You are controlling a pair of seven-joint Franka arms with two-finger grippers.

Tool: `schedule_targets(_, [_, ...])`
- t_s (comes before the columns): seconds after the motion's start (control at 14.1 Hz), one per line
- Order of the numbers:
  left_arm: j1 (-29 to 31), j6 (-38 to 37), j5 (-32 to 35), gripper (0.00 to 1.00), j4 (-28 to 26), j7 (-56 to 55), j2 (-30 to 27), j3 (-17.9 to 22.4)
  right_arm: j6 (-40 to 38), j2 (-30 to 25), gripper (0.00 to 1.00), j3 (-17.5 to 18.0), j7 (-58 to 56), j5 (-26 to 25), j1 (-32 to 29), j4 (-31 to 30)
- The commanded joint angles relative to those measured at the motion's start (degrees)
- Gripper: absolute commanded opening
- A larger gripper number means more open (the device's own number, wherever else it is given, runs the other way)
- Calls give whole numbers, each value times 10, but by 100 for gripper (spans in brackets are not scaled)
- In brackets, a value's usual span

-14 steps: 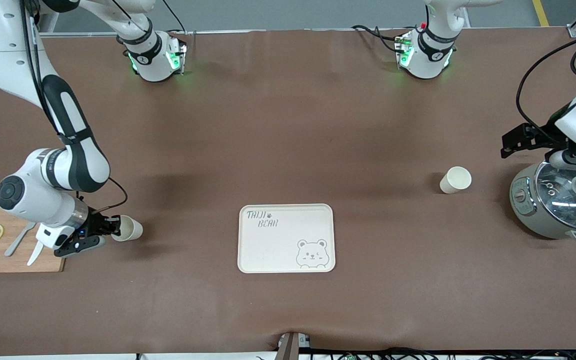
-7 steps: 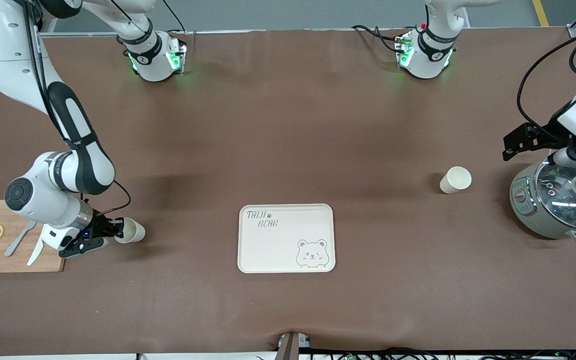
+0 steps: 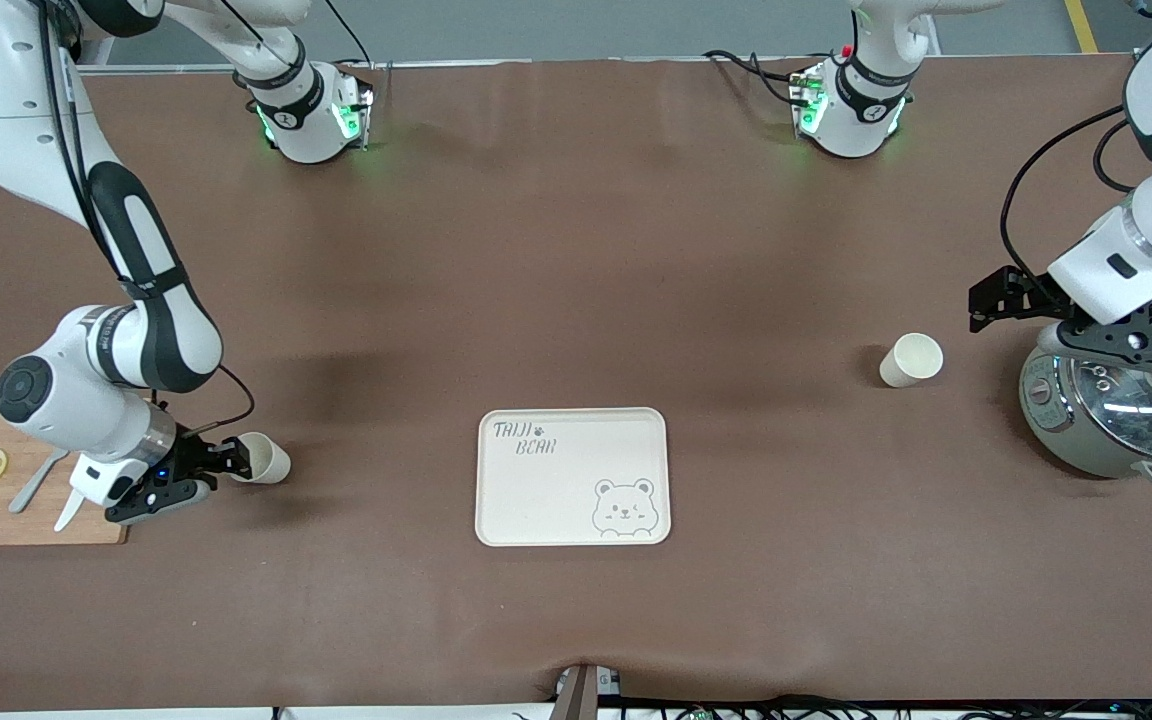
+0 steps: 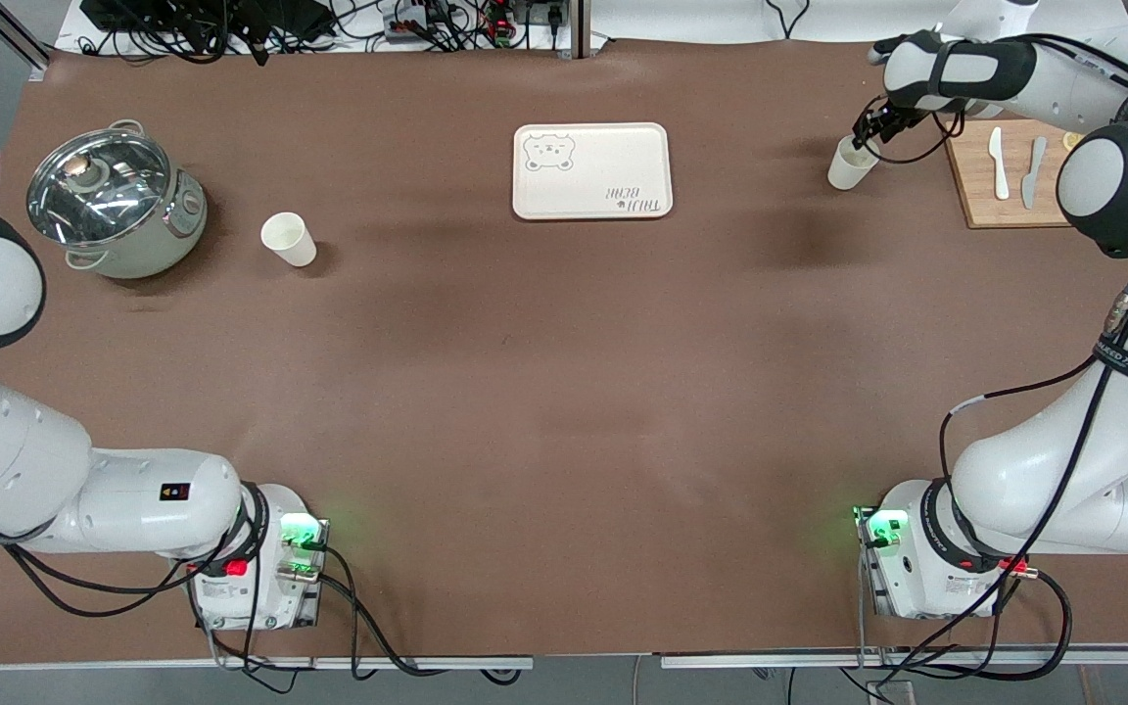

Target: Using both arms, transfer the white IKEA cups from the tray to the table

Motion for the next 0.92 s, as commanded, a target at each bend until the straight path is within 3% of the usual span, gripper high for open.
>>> schedule_targets(0.0, [5, -11, 15, 100, 2, 12, -2, -3, -126, -5, 100, 2, -12, 6, -4, 91])
schedule_targets(0.14, [5, -11, 10, 100, 7, 3, -2, -3, -235, -5, 100, 0, -10, 5, -7, 167])
schedule_targets(0.36, [4, -11, 7, 100, 8, 0, -4, -3, -331, -14, 100, -3, 11, 4, -7, 231])
schedule_targets(0.85, [-1, -11, 6, 100, 12, -12, -4, -3, -520, -180, 100, 0, 159, -24, 3, 237])
